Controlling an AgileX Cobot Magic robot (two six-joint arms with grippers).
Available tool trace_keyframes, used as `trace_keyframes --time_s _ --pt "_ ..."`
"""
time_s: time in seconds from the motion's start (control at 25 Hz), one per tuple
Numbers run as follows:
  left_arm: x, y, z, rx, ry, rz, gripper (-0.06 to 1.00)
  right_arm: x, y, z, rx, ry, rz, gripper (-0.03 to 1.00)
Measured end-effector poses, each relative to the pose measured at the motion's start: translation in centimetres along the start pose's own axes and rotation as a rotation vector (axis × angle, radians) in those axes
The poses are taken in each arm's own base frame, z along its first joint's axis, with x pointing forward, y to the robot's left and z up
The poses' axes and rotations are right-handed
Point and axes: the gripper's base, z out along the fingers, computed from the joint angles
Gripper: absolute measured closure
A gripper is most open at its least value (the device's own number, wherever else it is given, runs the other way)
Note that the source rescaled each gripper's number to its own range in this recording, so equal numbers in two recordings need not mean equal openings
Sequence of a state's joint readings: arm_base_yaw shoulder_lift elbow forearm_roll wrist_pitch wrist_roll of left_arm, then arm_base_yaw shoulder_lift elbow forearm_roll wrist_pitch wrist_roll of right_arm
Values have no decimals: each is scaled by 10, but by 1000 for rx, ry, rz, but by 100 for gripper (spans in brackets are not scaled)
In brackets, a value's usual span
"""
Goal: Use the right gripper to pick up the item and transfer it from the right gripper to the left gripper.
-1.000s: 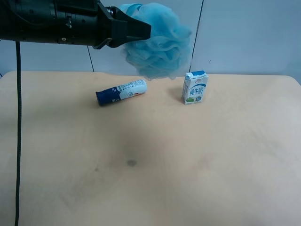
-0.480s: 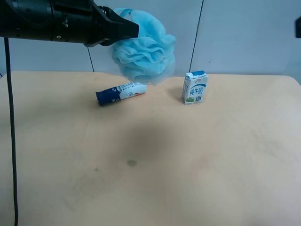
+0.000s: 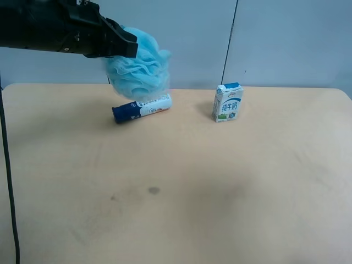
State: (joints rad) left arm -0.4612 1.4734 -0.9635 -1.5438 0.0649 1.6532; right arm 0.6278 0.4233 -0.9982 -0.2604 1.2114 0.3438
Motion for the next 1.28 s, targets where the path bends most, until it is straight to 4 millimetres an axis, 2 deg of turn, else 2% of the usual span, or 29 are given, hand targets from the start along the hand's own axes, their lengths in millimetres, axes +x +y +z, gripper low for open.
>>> trace_keyframes --time_s 0.2,0.44,0.6,0.88,1.12,1.28 --pt "6 5 6 -52 28 0 94 38 -6 3 -31 19 10 6" --pt "9 13 8 -140 43 1 94 69 -14 2 -37 -3 16 6" --pt "28 15 18 -171 113 0 94 85 -15 7 -55 -7 20 6" --pt "76 32 30 -172 260 -99 94 95 -3 28 -167 -30 -38 6" --pt "97 56 22 -180 302 -210 94 97 0 28 -201 -17 -72 6" --pt "106 60 21 -175 325 -230 94 102 0 28 -196 27 -95 6"
